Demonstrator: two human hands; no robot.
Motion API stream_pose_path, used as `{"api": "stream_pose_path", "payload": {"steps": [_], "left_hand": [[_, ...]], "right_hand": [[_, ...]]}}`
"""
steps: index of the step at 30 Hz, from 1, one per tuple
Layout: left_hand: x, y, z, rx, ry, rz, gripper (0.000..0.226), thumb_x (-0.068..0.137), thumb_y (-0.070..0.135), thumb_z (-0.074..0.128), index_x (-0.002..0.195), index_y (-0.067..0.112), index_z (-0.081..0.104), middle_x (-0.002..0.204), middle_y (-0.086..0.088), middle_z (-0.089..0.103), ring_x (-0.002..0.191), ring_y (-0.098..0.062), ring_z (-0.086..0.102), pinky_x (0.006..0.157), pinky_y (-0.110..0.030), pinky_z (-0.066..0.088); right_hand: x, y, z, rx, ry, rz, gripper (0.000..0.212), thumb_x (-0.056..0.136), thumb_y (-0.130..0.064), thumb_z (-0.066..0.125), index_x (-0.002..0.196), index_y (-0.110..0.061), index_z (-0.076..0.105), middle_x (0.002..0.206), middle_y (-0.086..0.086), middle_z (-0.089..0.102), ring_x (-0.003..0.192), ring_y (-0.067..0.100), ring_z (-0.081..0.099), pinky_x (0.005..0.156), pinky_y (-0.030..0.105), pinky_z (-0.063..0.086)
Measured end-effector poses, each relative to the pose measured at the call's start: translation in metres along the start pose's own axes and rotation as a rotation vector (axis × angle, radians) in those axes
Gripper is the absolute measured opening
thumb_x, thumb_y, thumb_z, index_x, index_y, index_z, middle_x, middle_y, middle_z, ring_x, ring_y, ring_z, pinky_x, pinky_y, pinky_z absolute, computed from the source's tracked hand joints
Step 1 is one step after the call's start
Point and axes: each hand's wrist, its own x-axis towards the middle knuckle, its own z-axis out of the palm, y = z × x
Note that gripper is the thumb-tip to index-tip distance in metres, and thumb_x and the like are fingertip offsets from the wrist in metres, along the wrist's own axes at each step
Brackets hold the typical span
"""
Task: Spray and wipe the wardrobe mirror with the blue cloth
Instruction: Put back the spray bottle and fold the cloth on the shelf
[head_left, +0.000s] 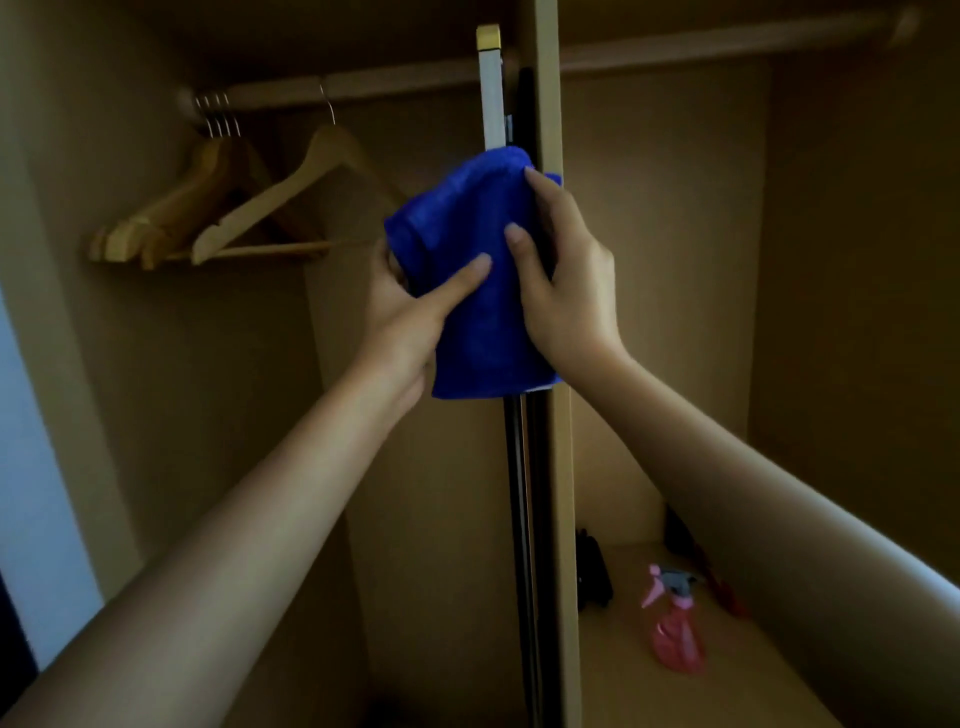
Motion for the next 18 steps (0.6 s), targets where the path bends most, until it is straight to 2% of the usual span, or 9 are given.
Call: {"api": "stream_pose_path", "payload": {"steps": [3, 6, 8, 10, 12, 14, 16, 18], "left_hand": [[-0.011, -0.002, -0.008, -0.133, 0.044, -0.139, 0.046, 0.077, 0.022, 0.077, 0.120, 0.023, 0.060, 0.116, 0.006, 0.067, 0.108, -0.013, 0.064, 0.094, -0.037, 0.051], [-0.027, 0.002, -0.012, -0.124, 0.066, -0.228, 0.017, 0.082, 0.024, 0.074, 0.098, 0.021, 0.068, 0.093, 0.006, 0.075, 0.086, -0.011, 0.071, 0.072, -0.028, 0.054], [-0.040, 0.006, -0.015, -0.018, 0.054, -0.254, 0.014, 0.082, 0.030, 0.074, 0.092, 0.022, 0.070, 0.085, 0.007, 0.075, 0.078, -0.011, 0.072, 0.065, -0.027, 0.054], [-0.057, 0.007, -0.016, 0.043, 0.015, -0.277, 0.015, 0.083, 0.033, 0.072, 0.092, 0.021, 0.070, 0.086, 0.004, 0.076, 0.078, -0.013, 0.072, 0.065, -0.027, 0.056], [-0.076, 0.005, -0.012, 0.059, -0.039, -0.301, 0.015, 0.085, 0.032, 0.070, 0.092, 0.019, 0.070, 0.088, 0.000, 0.075, 0.081, -0.015, 0.072, 0.067, -0.027, 0.057], [-0.096, 0.000, -0.005, 0.062, -0.078, -0.350, 0.015, 0.087, 0.031, 0.067, 0.090, 0.017, 0.069, 0.087, -0.002, 0.075, 0.077, -0.014, 0.072, 0.063, -0.024, 0.057], [-0.113, -0.007, 0.002, 0.045, -0.090, -0.407, 0.014, 0.089, 0.030, 0.065, 0.085, 0.017, 0.067, 0.074, 0.000, 0.072, 0.065, -0.010, 0.069, 0.054, -0.019, 0.053], [-0.129, -0.014, 0.012, 0.043, -0.098, -0.466, 0.016, 0.090, 0.028, 0.063, 0.079, 0.017, 0.064, 0.059, 0.005, 0.066, 0.051, -0.004, 0.064, 0.045, -0.014, 0.047]], "right_hand": [[-0.025, 0.001, 0.001, 0.027, -0.003, 0.058, 0.043, 0.101, -0.018, 0.050, 0.143, -0.013, 0.043, 0.135, 0.000, 0.056, 0.111, -0.007, 0.049, 0.089, 0.002, 0.039], [-0.050, 0.001, 0.001, 0.057, -0.020, 0.129, 0.042, 0.101, -0.017, 0.049, 0.142, -0.016, 0.042, 0.135, -0.004, 0.054, 0.108, -0.015, 0.049, 0.090, 0.001, 0.038], [-0.069, 0.000, 0.000, 0.063, -0.034, 0.186, 0.042, 0.101, -0.017, 0.049, 0.143, -0.018, 0.041, 0.131, -0.010, 0.053, 0.104, -0.021, 0.047, 0.087, -0.001, 0.037], [-0.091, -0.002, 0.000, 0.080, -0.036, 0.260, 0.043, 0.101, -0.017, 0.050, 0.143, -0.021, 0.041, 0.126, -0.017, 0.051, 0.102, -0.025, 0.046, 0.087, -0.002, 0.036], [-0.114, -0.003, -0.002, 0.092, -0.051, 0.332, 0.044, 0.101, -0.018, 0.050, 0.144, -0.022, 0.041, 0.122, -0.024, 0.052, 0.100, -0.027, 0.046, 0.088, -0.002, 0.035], [-0.139, -0.003, -0.005, 0.094, -0.073, 0.399, 0.044, 0.101, -0.018, 0.050, 0.143, -0.022, 0.041, 0.111, -0.033, 0.053, 0.096, -0.025, 0.050, 0.086, -0.001, 0.036], [-0.164, -0.005, -0.011, 0.101, -0.097, 0.464, 0.042, 0.101, -0.020, 0.049, 0.142, -0.022, 0.044, 0.104, -0.035, 0.054, 0.095, -0.024, 0.051, 0.086, 0.002, 0.038], [-0.187, -0.006, -0.018, 0.158, -0.127, 0.586, 0.039, 0.102, -0.025, 0.047, 0.141, -0.024, 0.048, 0.112, -0.028, 0.060, 0.105, -0.018, 0.053, 0.096, 0.014, 0.042]]}}
